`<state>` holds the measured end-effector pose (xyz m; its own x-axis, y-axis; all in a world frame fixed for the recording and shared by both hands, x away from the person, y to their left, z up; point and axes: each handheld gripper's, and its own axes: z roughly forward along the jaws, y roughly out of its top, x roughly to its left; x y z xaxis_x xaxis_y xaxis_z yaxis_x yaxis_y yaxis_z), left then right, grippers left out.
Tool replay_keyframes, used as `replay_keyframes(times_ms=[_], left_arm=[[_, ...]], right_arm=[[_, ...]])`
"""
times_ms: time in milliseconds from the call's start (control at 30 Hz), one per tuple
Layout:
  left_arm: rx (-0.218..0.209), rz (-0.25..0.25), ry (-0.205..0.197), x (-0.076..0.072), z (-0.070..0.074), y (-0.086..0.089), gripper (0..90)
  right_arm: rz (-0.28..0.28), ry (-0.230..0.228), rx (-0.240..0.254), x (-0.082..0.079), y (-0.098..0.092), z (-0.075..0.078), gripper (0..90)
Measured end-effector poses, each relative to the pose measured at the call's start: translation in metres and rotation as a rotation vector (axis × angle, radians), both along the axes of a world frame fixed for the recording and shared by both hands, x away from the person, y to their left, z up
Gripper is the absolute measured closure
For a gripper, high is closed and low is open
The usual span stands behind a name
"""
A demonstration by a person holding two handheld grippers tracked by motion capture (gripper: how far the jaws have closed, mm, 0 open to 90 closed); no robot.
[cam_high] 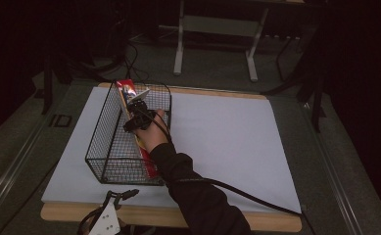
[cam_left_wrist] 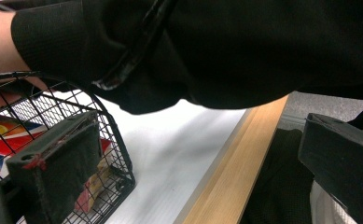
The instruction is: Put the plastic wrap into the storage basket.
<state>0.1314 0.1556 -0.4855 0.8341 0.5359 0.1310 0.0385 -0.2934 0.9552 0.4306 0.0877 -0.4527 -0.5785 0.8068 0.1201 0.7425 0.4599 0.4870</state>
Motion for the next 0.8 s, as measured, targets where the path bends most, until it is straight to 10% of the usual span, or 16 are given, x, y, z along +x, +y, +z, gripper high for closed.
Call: replay_keyframes(times_ms=[467, 800], left_arm=[[0.002, -0.003, 0.001, 0.0, 0.0, 0.0, 0.0], [0.004, -0.003, 0.001, 0.0, 0.0, -0.001, 0.0]], right_arm=[[0.032, 0.013, -0.043, 0.003, 0.005, -0.01, 35.3], [0.134, -0.011, 0.041, -0.004, -0.008, 0.013, 13.7]])
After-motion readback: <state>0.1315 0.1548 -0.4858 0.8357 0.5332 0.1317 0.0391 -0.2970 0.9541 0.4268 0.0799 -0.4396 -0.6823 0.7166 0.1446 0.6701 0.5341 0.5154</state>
